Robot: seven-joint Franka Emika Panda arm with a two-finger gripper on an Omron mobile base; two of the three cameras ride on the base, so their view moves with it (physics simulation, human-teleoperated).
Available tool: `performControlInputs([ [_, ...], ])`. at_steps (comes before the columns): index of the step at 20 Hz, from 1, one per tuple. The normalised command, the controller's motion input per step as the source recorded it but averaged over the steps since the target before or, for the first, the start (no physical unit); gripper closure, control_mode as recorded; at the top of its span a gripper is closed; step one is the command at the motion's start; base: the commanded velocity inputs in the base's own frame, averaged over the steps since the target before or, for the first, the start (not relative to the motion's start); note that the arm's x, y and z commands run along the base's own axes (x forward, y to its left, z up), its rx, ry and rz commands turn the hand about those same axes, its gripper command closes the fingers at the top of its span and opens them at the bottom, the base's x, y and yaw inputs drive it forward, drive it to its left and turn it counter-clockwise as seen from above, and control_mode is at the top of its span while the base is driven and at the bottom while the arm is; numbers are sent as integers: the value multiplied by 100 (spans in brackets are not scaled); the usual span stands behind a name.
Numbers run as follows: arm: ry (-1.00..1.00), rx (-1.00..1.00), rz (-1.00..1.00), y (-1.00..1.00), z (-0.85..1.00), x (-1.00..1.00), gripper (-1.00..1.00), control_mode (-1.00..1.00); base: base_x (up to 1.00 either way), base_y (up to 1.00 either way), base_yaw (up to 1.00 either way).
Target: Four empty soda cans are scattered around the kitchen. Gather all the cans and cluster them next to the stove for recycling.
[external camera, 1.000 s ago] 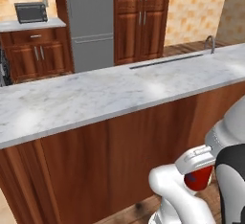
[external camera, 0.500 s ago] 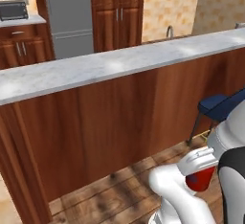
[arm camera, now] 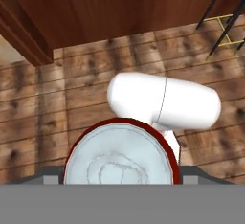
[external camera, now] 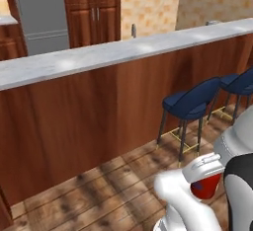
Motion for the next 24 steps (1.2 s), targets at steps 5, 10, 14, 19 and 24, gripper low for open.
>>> performControlInputs([
  [5,0,0,0,0,0,0,100,100,25,-100,-14],
  [10,0,0,0,0,0,0,100,100,46,-100,-2],
  [14,0,0,0,0,0,0,100,100,42,-100,0],
  [19,0,0,0,0,0,0,100,100,37,-100,0],
  [24,0,0,0,0,0,0,100,100,54,-100,0],
])
